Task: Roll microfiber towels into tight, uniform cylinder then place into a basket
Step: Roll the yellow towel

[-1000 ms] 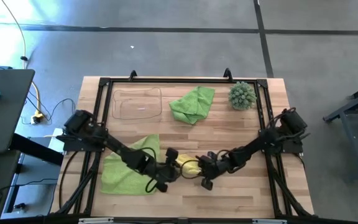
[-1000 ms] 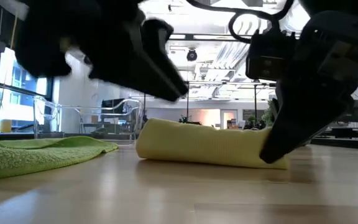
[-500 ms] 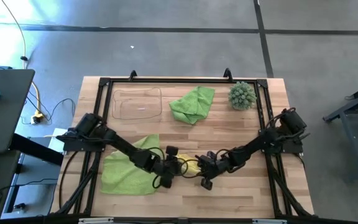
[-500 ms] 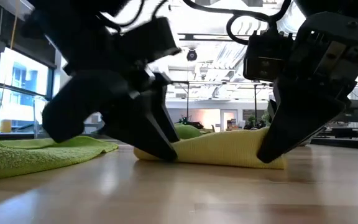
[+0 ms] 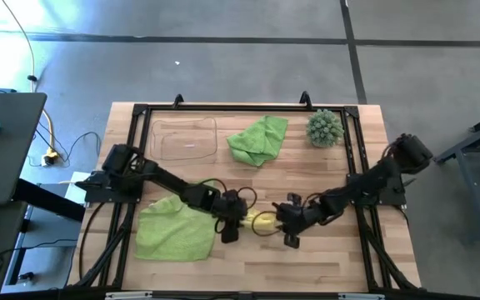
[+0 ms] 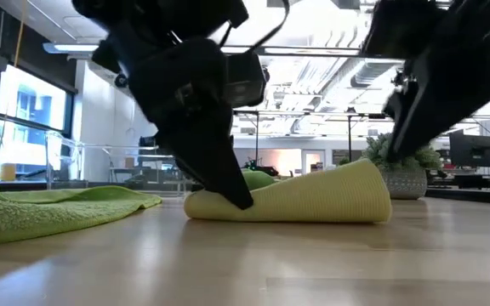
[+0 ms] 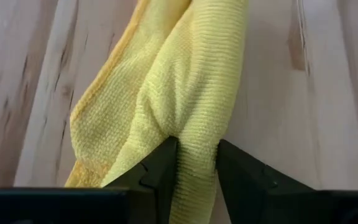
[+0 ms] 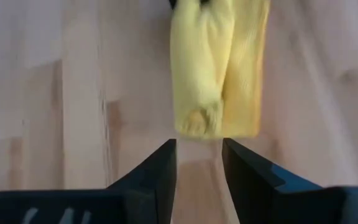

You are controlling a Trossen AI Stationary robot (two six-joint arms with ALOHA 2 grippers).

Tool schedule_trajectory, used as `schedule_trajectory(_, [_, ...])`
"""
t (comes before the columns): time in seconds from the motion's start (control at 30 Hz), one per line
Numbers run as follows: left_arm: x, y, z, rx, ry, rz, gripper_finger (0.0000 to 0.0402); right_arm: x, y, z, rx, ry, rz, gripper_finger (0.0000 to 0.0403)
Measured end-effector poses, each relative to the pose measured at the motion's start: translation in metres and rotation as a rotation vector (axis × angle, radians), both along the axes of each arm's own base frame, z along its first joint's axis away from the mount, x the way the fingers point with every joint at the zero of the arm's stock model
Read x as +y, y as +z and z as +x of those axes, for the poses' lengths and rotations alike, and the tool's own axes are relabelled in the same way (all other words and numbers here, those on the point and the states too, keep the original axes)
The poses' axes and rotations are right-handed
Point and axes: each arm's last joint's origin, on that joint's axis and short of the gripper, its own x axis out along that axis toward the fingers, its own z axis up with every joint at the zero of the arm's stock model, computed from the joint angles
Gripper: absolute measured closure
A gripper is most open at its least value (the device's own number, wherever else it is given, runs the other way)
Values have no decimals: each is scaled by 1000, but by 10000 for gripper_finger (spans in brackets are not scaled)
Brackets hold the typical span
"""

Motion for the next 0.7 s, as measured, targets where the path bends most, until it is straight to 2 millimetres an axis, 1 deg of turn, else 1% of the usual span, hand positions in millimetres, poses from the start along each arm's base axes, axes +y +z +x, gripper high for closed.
schedule_trajectory(0.07, [7,0,1,6,15,-37,302,11,5,-3,-92,60,-93,280])
schedule_trajectory(0.13, [12,0,2,7,17,-58,306,24,6,-4,-182,125,-203,280])
schedule_trajectory(0.2, [15,0,2,6,19,-73,309,37,1,-4,-241,182,-296,280])
schedule_trajectory(0.3, [18,0,3,3,25,-78,312,49,-14,-2,-278,227,-420,280])
schedule_trajectory(0.37, [19,0,3,4,35,-83,313,52,-24,-1,-278,199,-478,280])
schedule_trajectory(0.47, [20,0,3,6,57,-89,313,51,-36,1,-268,131,-518,280])
schedule_trajectory(0.57, [20,0,3,2,62,-87,313,49,-44,3,-253,107,-539,280])
schedule_trajectory(0.7, [20,0,4,-8,66,-86,313,44,-49,6,-222,106,-557,277])
